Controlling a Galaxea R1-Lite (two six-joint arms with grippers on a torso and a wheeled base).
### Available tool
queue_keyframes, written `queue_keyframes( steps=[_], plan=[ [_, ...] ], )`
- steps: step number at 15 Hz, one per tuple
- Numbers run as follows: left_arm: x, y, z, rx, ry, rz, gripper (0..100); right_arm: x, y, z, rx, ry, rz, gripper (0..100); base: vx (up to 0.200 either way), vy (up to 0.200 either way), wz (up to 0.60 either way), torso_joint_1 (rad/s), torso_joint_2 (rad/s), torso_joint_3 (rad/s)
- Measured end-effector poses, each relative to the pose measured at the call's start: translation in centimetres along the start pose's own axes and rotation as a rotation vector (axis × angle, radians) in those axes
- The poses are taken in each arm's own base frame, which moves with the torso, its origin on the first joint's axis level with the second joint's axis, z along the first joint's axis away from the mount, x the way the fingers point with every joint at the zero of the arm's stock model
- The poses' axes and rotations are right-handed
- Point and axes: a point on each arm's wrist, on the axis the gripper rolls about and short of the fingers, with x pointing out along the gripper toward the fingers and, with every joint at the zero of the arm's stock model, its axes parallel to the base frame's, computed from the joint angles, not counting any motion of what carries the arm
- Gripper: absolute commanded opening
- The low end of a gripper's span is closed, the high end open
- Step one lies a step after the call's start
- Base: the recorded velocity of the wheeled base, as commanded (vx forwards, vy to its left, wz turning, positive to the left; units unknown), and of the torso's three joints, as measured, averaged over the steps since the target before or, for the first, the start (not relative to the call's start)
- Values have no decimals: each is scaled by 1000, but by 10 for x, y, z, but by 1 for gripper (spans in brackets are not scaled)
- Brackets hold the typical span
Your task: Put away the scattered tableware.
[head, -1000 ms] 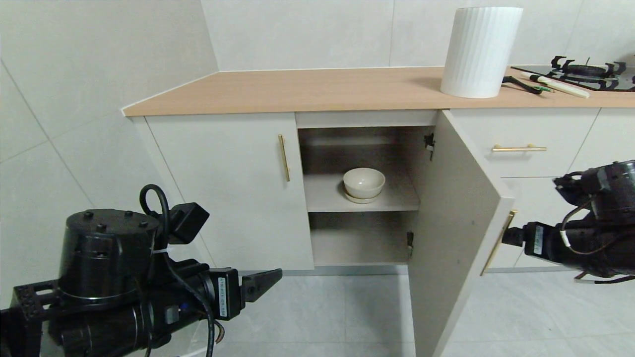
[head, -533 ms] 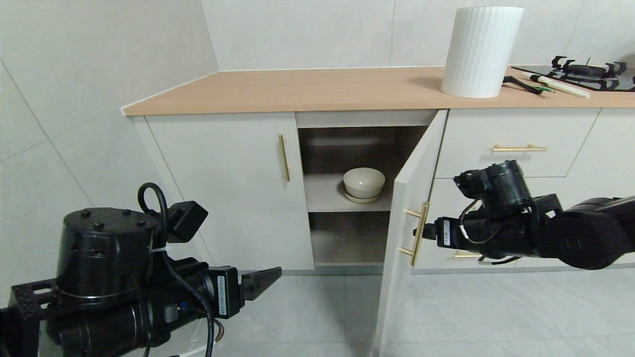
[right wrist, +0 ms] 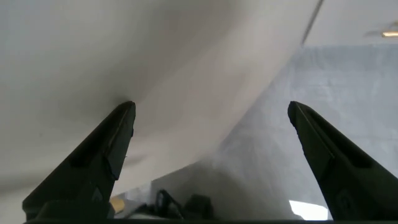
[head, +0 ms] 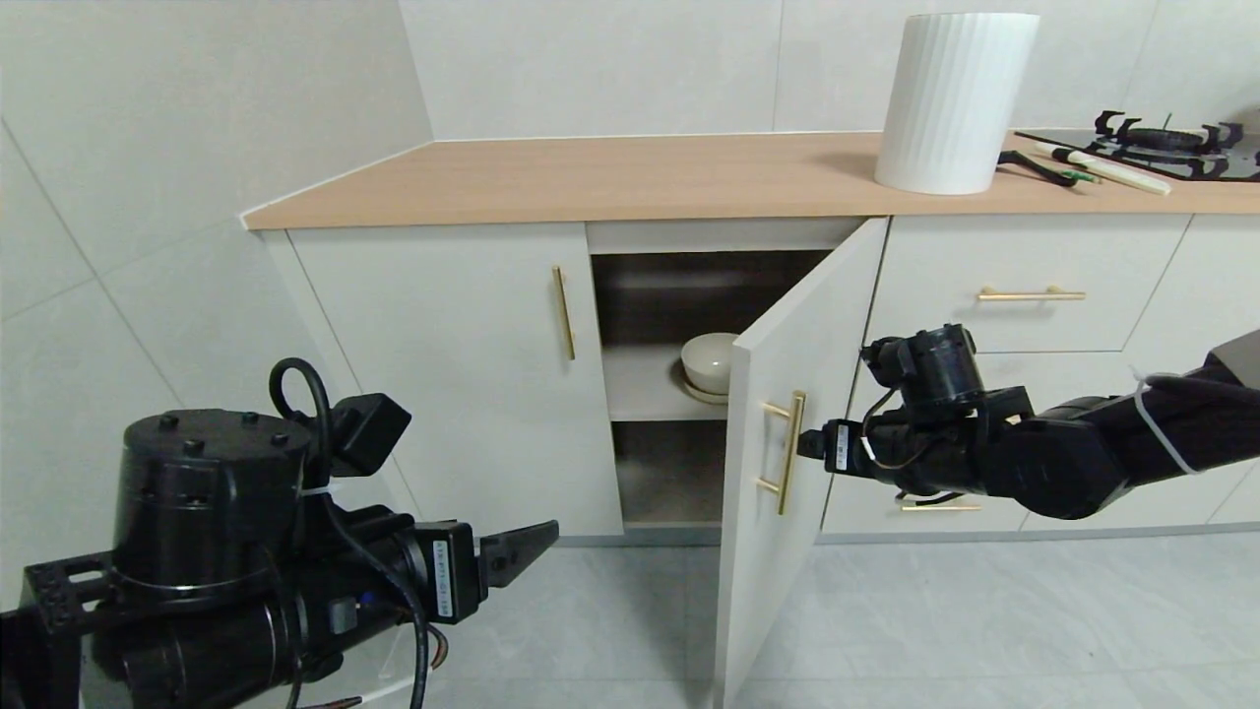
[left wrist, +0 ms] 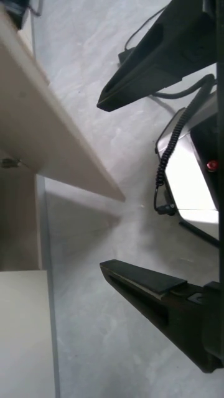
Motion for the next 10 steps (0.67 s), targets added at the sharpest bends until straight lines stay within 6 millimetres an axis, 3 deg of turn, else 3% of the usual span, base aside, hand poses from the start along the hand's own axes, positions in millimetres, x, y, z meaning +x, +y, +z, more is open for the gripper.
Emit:
queue_keyframes(
  steps=[10],
  plan=[
    [4, 2, -5, 4, 25, 12, 100, 18, 6, -6, 78, -36, 29, 100, 0, 0, 0, 0, 0, 0]
  ],
)
